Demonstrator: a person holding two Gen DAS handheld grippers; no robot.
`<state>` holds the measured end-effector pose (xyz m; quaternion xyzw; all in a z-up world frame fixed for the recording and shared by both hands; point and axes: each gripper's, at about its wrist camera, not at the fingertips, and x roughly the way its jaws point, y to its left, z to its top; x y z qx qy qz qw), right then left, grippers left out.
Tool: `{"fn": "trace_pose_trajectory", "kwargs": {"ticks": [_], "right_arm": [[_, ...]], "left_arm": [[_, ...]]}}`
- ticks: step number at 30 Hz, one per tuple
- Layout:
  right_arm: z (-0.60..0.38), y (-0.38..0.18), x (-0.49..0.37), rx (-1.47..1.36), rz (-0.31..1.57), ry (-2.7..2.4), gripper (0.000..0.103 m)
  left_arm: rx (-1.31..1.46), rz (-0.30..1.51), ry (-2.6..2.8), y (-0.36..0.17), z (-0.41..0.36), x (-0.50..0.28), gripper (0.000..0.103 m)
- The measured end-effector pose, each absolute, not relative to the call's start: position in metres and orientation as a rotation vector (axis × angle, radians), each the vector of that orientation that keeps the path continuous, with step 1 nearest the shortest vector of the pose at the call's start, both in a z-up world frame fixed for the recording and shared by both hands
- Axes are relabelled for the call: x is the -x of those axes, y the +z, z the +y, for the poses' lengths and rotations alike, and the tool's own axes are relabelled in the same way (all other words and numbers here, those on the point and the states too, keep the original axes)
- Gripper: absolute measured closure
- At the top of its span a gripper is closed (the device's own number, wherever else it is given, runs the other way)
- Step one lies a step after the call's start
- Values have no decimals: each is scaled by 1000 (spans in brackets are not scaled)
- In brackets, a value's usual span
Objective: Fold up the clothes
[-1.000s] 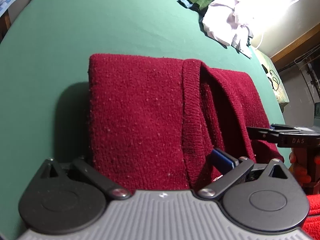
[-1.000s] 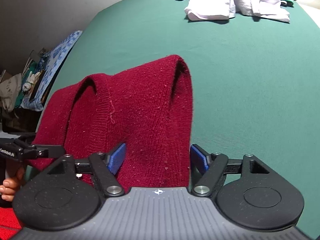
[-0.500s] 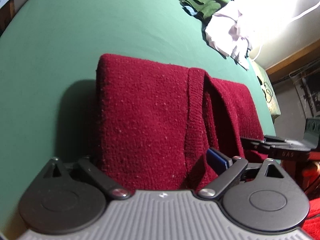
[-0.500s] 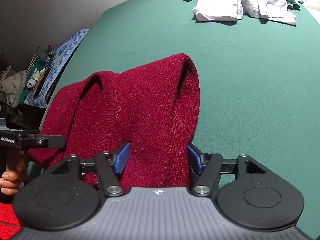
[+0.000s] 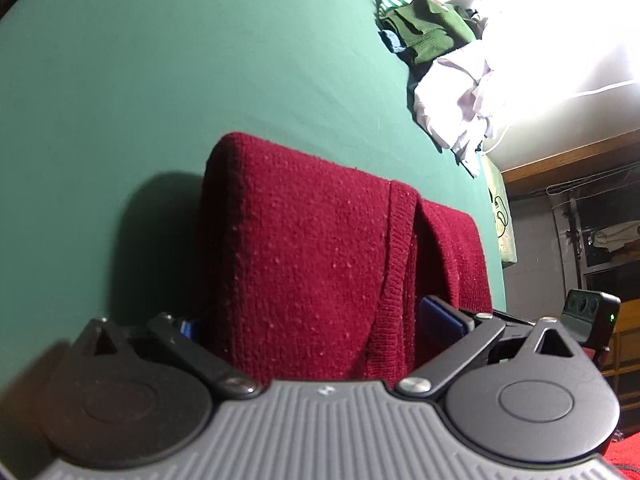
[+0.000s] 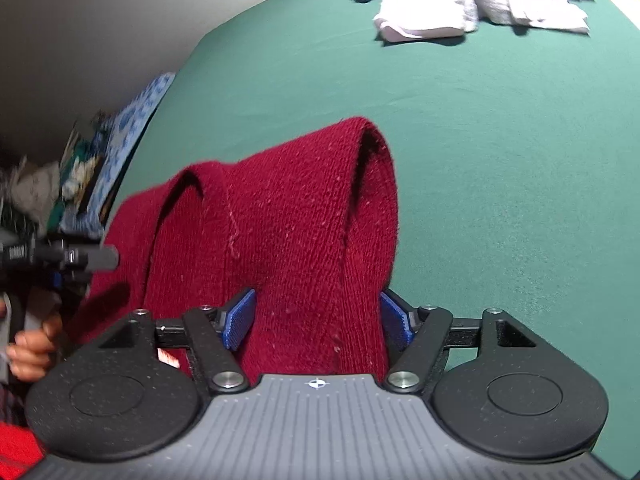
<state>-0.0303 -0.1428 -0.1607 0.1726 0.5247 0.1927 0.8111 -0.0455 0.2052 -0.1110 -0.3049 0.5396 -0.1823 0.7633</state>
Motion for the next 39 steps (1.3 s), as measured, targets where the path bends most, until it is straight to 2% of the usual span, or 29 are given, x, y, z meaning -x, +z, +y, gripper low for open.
{"fn": "trace_pose_trajectory", "kwargs": {"ticks": [3, 5, 7, 9, 13, 16, 20, 27, 31, 36, 39], "right_arm": [[-137, -158, 29, -343, 1119, 410, 31], [-133, -156, 29, -317, 1123, 415, 40], [-131, -154, 30, -302, 1121, 414, 45], [-129, -153, 32, -284, 1118, 411, 45], [-119, -150, 36, -211, 1094, 404, 46], [-115, -151, 36, -183, 1085, 403, 45], [-110, -154, 35, -177, 1088, 392, 35], [-110, -155, 36, -166, 1086, 404, 41], [-98, -150, 40, -92, 1067, 407, 50], [-89, -149, 40, -26, 1058, 394, 49], [-92, -152, 39, -44, 1063, 377, 43]], "left_arm": [[636, 1174, -384, -109, 203, 44, 6], [613, 1173, -369, -108, 201, 44, 11], [596, 1171, -353, -107, 201, 45, 14], [574, 1168, -334, -106, 200, 46, 21], [528, 1159, -308, -105, 196, 48, 26], [495, 1155, -298, -103, 192, 49, 26], [458, 1163, -296, -102, 187, 47, 22], [402, 1172, -265, -100, 175, 46, 24], [361, 1179, -222, -99, 165, 45, 26], [322, 1179, -160, -97, 152, 46, 26], [309, 1183, -129, -98, 148, 45, 22]]}}
